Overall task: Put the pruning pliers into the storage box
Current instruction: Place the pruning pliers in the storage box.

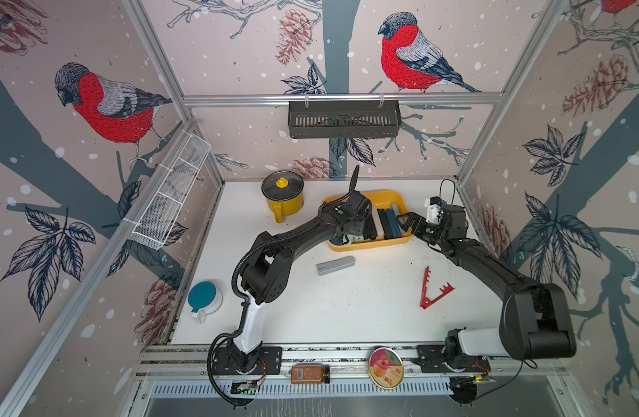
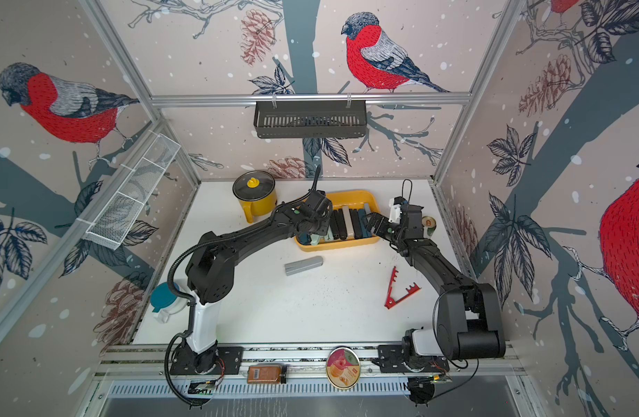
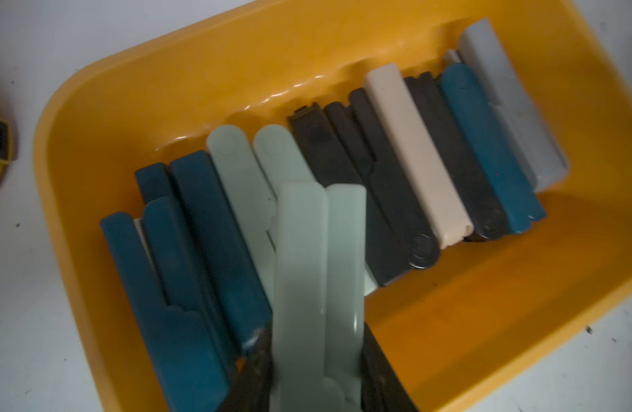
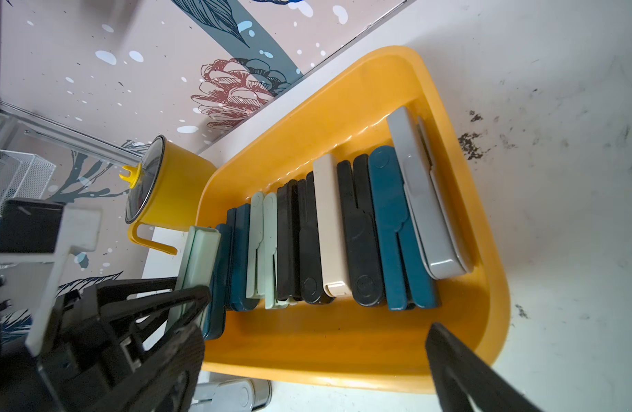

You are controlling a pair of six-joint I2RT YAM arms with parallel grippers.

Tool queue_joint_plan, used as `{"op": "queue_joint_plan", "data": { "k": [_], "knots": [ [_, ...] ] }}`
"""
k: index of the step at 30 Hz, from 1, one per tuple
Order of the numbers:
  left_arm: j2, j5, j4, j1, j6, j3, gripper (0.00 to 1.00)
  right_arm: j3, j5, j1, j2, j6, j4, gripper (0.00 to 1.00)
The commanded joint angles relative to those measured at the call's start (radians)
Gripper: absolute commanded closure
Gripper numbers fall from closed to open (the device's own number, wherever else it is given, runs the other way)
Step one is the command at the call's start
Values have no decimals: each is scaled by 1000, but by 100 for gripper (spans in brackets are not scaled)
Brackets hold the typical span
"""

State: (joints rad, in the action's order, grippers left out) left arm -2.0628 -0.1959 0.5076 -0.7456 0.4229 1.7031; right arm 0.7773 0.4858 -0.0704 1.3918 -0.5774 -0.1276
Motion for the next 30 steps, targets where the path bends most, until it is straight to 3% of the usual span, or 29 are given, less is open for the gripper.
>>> {"op": "queue_joint_plan", "data": {
  "k": [1, 14, 30],
  "knots": [
    [-14, -62, -5, 20, 95, 15, 99, 2, 6, 1, -6, 0, -18, 3],
    [-130, -125, 2, 37, 201, 114, 97, 6, 17, 4, -5, 4, -13, 3],
    [-186, -210, 57, 31, 269, 147, 78, 3, 57, 51, -2, 34, 11, 3]
  ]
}}
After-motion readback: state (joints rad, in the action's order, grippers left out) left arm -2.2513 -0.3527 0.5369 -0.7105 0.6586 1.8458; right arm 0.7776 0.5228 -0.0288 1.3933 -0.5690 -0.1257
